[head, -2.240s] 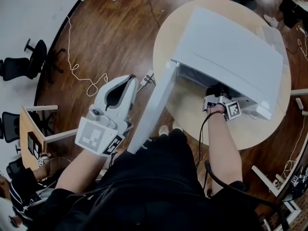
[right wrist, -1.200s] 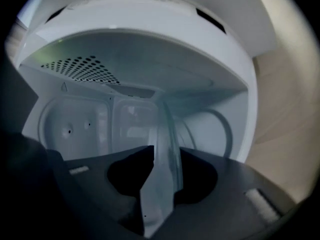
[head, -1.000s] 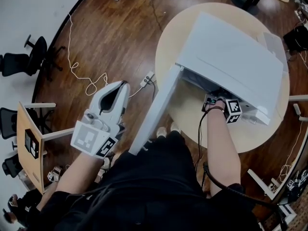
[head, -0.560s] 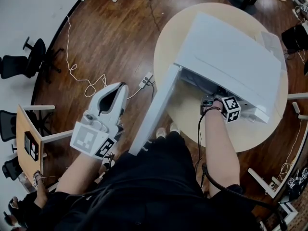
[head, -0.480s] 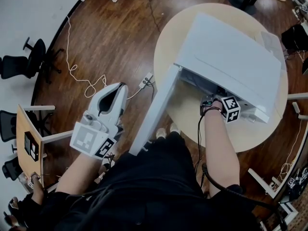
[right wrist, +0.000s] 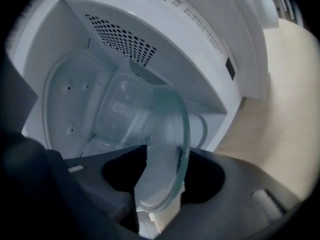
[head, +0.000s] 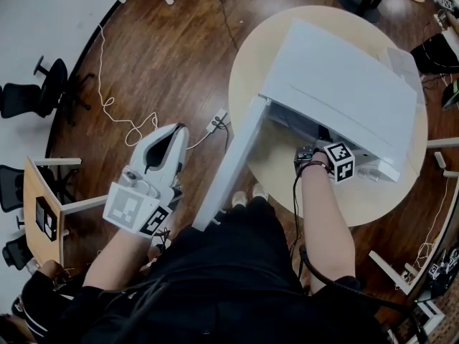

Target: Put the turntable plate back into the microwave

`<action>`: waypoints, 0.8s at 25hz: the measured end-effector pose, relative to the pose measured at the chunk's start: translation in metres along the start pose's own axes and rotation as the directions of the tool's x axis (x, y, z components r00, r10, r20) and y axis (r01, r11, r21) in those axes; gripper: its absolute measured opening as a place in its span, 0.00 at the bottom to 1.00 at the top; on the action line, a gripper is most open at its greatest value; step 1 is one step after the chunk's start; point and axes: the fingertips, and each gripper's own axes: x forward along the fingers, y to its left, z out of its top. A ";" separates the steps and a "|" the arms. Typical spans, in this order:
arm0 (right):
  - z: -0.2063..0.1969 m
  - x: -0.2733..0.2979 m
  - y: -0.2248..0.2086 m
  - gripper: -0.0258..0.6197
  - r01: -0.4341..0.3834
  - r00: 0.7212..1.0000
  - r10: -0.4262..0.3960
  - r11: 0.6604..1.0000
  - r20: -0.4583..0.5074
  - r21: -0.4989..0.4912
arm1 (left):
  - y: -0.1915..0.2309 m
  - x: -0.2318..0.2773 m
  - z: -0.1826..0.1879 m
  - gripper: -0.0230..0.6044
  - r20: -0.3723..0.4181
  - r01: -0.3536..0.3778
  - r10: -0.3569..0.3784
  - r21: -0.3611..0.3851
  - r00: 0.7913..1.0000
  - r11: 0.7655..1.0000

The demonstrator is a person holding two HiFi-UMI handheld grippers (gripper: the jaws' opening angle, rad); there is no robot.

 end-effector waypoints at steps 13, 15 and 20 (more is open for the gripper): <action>0.000 -0.008 -0.006 0.35 -0.024 1.000 0.024 0.997 0.001 0.073 | -0.004 0.000 0.003 0.05 0.010 0.016 -0.016 -0.006 1.000 1.000; 0.000 -0.009 -0.006 0.35 -0.031 1.000 0.031 0.996 0.001 0.079 | -0.005 0.000 0.003 0.05 0.011 0.018 -0.018 -0.007 1.000 1.000; -0.001 -0.013 -0.010 0.35 -0.037 0.999 0.037 0.994 0.003 0.101 | -0.009 -0.001 0.005 0.05 0.013 0.025 -0.024 -0.009 1.000 1.000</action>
